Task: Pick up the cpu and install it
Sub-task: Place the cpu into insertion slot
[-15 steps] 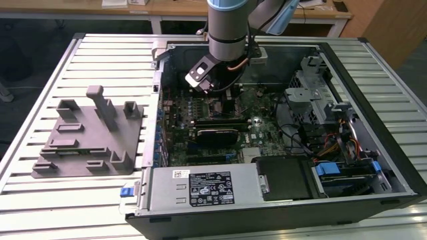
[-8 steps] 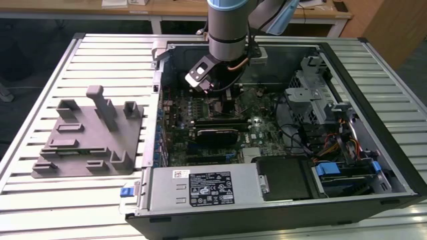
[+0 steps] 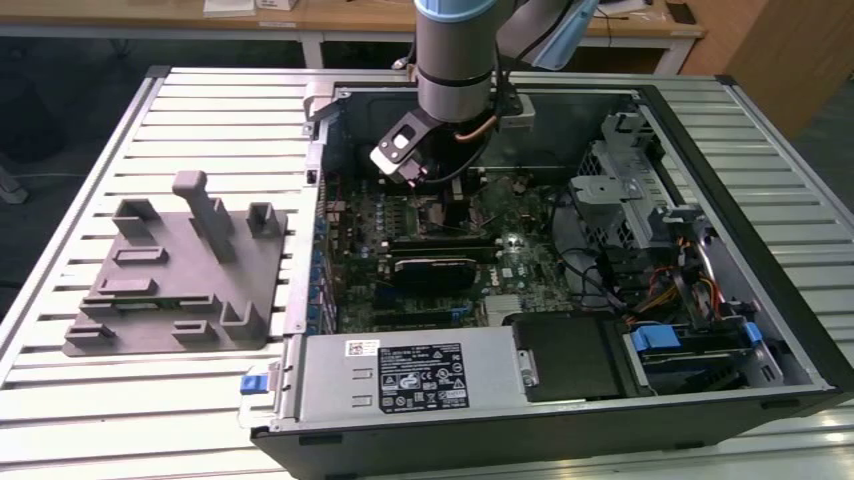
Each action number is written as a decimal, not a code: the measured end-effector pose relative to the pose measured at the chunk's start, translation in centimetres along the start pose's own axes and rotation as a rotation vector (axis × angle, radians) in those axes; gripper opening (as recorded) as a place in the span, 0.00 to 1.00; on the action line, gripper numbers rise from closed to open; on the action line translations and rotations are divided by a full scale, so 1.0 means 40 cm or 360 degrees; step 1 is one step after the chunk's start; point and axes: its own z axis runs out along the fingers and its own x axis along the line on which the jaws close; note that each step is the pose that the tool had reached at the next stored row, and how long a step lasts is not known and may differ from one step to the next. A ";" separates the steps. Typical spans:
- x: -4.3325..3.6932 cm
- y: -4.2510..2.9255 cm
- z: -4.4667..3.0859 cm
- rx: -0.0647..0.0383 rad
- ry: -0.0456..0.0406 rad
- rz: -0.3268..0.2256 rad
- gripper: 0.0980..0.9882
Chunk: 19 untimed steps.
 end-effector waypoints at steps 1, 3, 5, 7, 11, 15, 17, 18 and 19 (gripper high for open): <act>0.000 0.000 0.001 0.0000 0.0000 0.0000 0.48; 0.000 0.000 0.003 0.0001 -0.0001 0.0000 0.48; 0.000 0.000 0.003 0.0000 0.0000 0.0000 0.48; 0.000 0.000 0.004 0.0000 0.0000 0.0000 0.48; 0.000 0.000 0.004 0.0000 0.0000 0.0000 0.48; 0.000 0.000 0.004 0.0000 0.0001 0.0000 0.48; 0.000 0.000 0.004 0.0000 0.0011 0.0000 0.48; 0.000 0.000 0.004 0.0000 0.0014 0.0001 0.48; 0.000 0.000 0.004 -0.0001 0.0016 0.0001 0.48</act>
